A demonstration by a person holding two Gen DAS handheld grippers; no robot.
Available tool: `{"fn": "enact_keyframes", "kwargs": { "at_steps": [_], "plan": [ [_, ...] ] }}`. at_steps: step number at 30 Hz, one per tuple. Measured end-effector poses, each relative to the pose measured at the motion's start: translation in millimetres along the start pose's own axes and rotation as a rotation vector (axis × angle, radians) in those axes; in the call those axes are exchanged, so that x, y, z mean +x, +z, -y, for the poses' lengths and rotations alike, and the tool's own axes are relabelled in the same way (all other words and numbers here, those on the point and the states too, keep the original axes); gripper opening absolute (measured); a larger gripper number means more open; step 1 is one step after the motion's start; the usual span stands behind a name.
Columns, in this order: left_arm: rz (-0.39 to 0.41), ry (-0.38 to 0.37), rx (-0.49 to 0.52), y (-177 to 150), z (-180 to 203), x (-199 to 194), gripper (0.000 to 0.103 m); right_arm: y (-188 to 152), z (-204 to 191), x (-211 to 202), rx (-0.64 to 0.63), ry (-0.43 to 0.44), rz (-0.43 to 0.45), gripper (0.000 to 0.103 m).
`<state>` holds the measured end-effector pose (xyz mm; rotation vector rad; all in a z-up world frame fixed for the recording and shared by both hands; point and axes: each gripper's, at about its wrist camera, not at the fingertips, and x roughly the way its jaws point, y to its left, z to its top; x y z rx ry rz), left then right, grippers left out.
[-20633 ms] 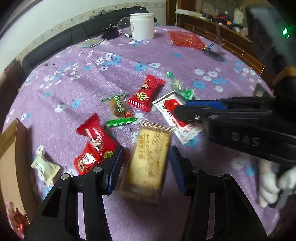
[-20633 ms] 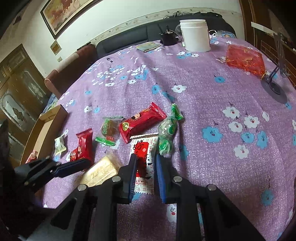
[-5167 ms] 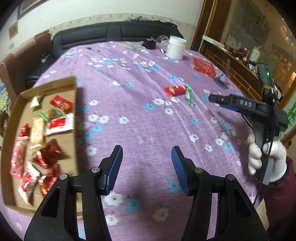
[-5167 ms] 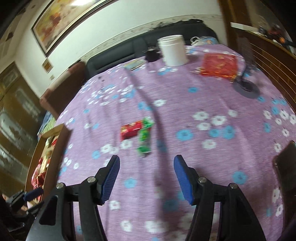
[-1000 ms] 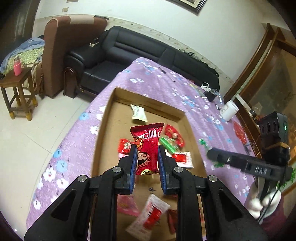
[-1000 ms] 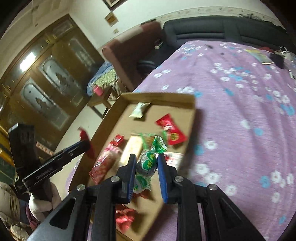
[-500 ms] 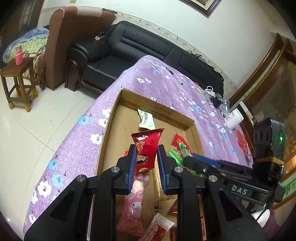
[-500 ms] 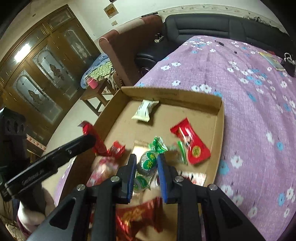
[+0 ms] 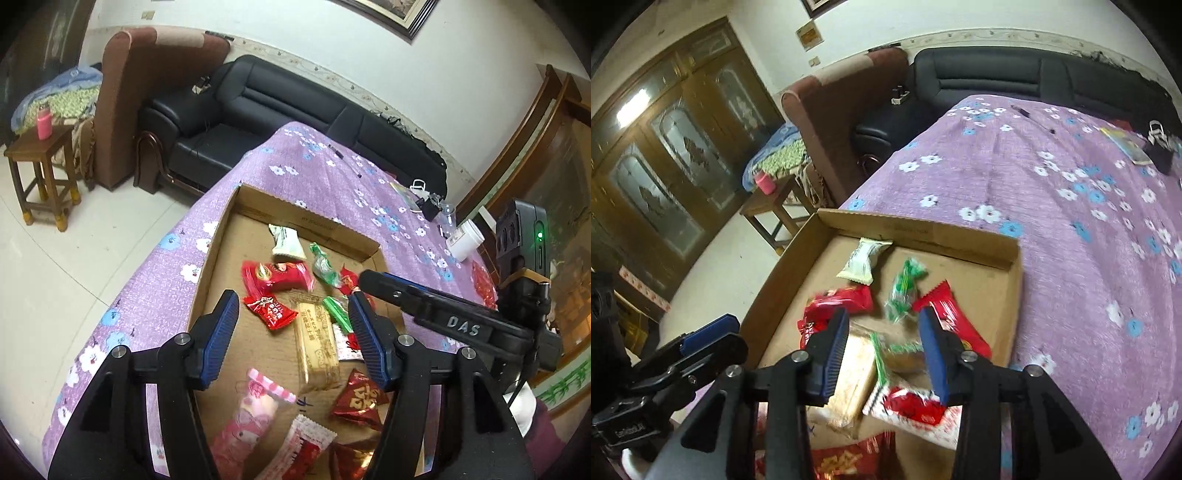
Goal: Organize snacks
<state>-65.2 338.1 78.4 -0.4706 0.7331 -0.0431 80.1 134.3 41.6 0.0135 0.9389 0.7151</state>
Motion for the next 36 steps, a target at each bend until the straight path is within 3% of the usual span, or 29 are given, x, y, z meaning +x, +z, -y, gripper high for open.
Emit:
{"fn": "enact_keyframes", "kwargs": {
  "at_steps": [4, 7, 9, 11, 15, 23, 36],
  "plan": [
    [0.051, 0.046, 0.028, -14.4, 15.9, -17.8, 0.062, -13.0, 8.9, -24.0, 0.019, 0.013, 0.022, 0.043],
    [0.106, 0.106, 0.062, -29.9, 34.8, -32.7, 0.062, -30.9, 10.2, -46.6, -0.001, -0.017, 0.053, 0.05],
    [0.139, 0.159, 0.082, -40.0, 48.4, -40.4, 0.065, -45.2, 12.3, -63.3, -0.003, -0.03, 0.081, 0.054],
    [0.165, 0.205, 0.088, -49.8, 59.3, -45.2, 0.075, -60.0, 14.8, -78.4, -0.003, -0.045, 0.109, 0.059],
    [0.214, 0.262, 0.086, -73.6, 75.9, -49.6, 0.076, -89.8, 17.8, -102.1, 0.0, -0.07, 0.162, 0.065],
    [0.203, 0.397, 0.176, -107.4, 107.6, -43.9, 0.076, -137.3, 17.0, -123.6, -0.049, -0.164, 0.196, 0.07],
    [0.116, 0.468, 0.273, -134.9, 151.6, -26.2, 0.076, -171.1, 31.0, -132.1, -0.079, -0.23, 0.191, 0.074]
  ]
}}
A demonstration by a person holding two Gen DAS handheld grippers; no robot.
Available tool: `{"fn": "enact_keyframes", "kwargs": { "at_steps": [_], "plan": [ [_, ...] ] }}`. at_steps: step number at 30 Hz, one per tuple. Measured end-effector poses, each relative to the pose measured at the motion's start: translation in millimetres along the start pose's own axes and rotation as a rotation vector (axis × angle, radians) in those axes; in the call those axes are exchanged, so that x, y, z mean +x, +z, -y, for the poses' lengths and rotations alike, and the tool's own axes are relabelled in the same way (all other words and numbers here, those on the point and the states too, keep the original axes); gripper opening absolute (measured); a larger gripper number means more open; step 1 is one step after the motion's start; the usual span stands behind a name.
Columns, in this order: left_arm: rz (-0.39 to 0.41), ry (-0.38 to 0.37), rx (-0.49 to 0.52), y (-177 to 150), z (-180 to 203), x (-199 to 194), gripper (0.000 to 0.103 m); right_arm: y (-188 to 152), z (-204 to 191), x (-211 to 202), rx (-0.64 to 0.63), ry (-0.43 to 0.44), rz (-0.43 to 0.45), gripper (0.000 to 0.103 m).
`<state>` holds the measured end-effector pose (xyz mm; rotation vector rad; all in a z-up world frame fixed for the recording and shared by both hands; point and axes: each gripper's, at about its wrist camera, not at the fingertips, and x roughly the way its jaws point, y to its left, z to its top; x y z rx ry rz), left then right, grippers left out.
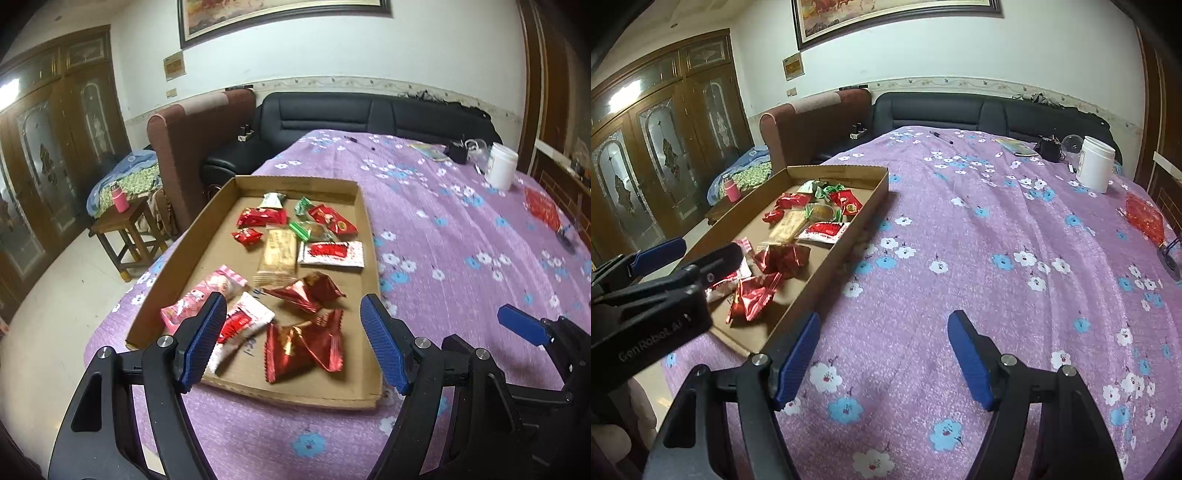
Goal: Organize snacks
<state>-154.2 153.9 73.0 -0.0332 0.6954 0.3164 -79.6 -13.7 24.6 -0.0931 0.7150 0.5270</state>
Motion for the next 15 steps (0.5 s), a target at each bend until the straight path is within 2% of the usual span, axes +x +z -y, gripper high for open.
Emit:
{"fn": "enact_keyframes", "kwargs": {
  "at_steps": [15],
  "plan": [
    [-0.052, -0.018, 0.031, -5.5, 13.7, 10.0, 0.076, -6.1, 6.1, 4.4, 0.009, 0.001, -0.018, 0.075]
  ]
}}
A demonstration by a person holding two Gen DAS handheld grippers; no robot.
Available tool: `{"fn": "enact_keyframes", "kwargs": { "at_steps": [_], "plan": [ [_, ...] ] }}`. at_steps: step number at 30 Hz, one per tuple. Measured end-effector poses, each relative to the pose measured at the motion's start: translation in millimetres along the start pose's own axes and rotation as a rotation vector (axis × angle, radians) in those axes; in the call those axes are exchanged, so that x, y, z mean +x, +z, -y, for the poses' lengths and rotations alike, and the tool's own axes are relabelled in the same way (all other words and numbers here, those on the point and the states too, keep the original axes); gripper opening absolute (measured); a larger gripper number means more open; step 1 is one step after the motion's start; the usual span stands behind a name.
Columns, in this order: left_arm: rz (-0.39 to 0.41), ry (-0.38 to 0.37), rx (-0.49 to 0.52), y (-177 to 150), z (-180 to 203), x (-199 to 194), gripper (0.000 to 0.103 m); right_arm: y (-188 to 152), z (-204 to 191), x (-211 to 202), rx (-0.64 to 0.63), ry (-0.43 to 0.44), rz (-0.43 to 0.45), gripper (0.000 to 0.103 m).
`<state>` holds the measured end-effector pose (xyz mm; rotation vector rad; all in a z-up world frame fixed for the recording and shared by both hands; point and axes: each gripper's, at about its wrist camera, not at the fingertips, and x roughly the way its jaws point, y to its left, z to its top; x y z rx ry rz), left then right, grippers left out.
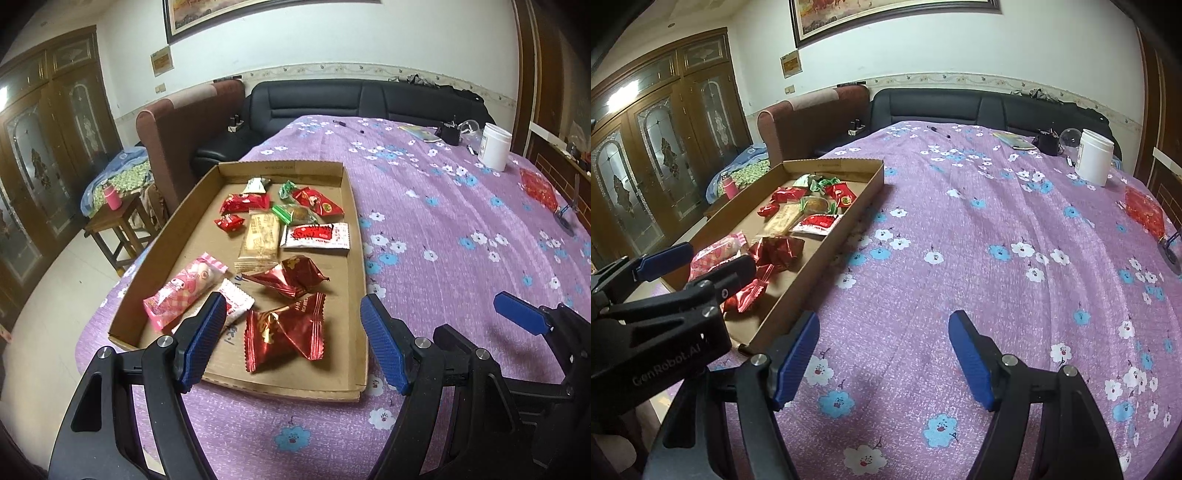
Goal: Organize snacks
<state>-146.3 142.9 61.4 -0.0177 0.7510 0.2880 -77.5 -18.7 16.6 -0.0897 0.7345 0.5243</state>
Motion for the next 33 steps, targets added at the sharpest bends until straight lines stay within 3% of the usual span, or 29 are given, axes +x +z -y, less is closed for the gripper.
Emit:
{"fn": "enact_keyframes", "kwargs": {
  "at_steps": [14, 19, 22, 27, 29, 31, 33],
  "plan": [
    [-0.044, -0.031, -0.021, -4.3, -1.6, 13.0, 0.076, -2.2, 1.7, 8.6, 0.012, 0.006, -0.044, 0.075],
    [-0.004, -0.039, -0.046, -4.6, -4.3, 5.2, 0.076, -2.5, 1.7, 9.3, 0.016, 0.006, -0.048, 0.075],
    [0.119, -0.016, -0.076, -2.7, -9.5, -20.0, 0.076, -2.7, 2.6, 9.5, 0.021, 0.009, -0.048, 0.075],
    [0.451, 0.11, -0.084, -7.0, -13.9, -92.1, 0.077, -3.6, 2.9, 7.1, 0.026, 0.005, -0.036, 0.075],
    [0.542, 0.147, -0.059, -12.9, -11.1, -110.9, 0.09, -4.3, 2.4, 3.3, 0.023, 0.002, -0.016, 0.075],
    [0.591, 0.148, -0.014, -13.6, -5.6, -123.5, 0.102, -5.0, 1.0, -2.4, 0.017, -0.001, 0.013, 0.075],
    [0.568, 0.102, -0.014, -11.0, -8.0, -126.7, 0.102, -6.0, -1.5, -9.6, 0.007, -0.007, 0.052, 0.075]
  ]
}}
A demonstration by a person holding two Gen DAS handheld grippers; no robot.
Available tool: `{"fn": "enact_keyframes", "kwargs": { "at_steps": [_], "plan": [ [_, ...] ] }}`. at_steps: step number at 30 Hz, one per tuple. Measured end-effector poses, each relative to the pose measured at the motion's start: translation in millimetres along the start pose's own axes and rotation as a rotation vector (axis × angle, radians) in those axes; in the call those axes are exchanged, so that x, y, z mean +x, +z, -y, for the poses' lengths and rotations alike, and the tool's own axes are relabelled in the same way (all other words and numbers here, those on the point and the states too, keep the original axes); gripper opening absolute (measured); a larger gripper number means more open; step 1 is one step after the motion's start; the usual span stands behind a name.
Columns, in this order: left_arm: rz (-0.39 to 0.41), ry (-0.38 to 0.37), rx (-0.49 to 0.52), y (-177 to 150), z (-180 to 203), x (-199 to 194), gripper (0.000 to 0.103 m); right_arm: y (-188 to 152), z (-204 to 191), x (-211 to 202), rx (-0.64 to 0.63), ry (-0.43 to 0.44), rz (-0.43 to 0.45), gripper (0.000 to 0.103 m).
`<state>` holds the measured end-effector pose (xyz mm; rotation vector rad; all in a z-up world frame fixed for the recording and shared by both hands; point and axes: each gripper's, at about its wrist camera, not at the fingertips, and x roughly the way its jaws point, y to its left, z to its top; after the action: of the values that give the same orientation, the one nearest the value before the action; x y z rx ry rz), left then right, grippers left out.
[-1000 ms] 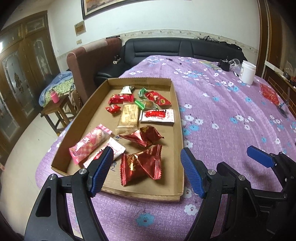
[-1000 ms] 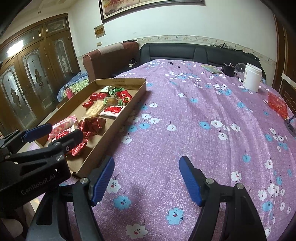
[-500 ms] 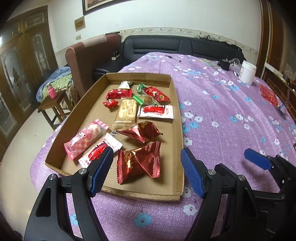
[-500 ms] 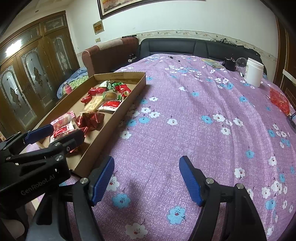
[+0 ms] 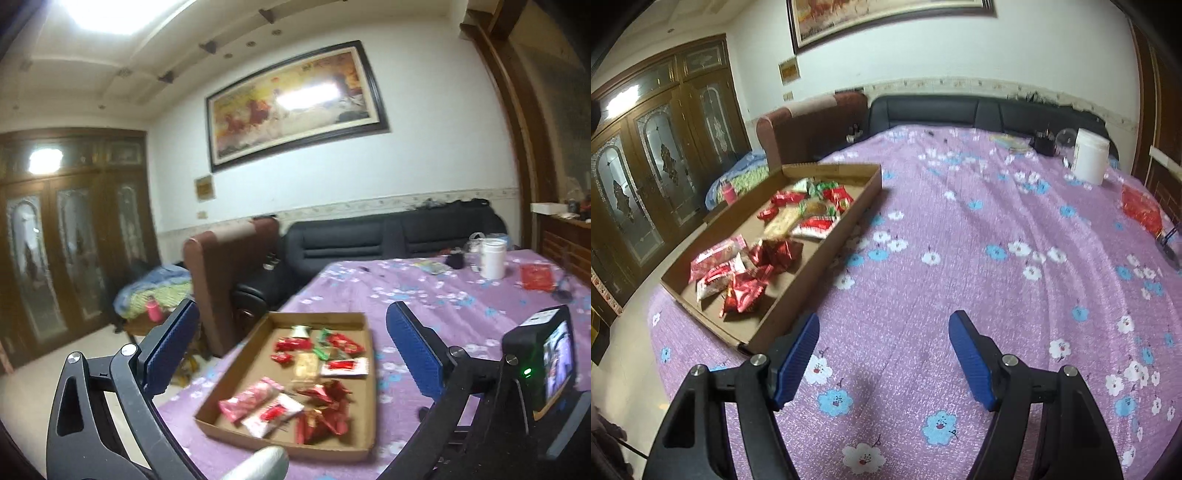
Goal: Organize snacks
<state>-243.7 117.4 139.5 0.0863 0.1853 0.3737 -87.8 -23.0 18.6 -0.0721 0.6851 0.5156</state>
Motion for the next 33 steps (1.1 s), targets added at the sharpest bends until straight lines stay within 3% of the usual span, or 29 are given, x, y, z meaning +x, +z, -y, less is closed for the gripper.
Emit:
{"fn": "enact_keyframes", "kwargs": {
  "at_steps": [5, 8, 14, 33],
  "plan": [
    [-0.149, -0.084, -0.076, -1.4, -6.9, 15.2, 0.102, -2.5, -7.0, -18.6, -0.036, -0.025, 0.098, 0.075],
    [-0.235, -0.074, -0.075, -6.2, -5.2, 27.9, 0.102, -4.5, -11.7, -23.1, -0.062, -0.035, 0.107, 0.082],
    [-0.388, -0.06, -0.101, -23.6, -3.0, 47.5, 0.102, -7.0, -17.9, -26.4, -0.108, -0.044, 0.089, 0.085],
    [-0.524, -0.055, -0.14, -55.1, -10.3, 80.8, 0.102, -1.7, -35.2, -6.7, -0.163, -0.014, 0.001, 0.085]
  ]
}}
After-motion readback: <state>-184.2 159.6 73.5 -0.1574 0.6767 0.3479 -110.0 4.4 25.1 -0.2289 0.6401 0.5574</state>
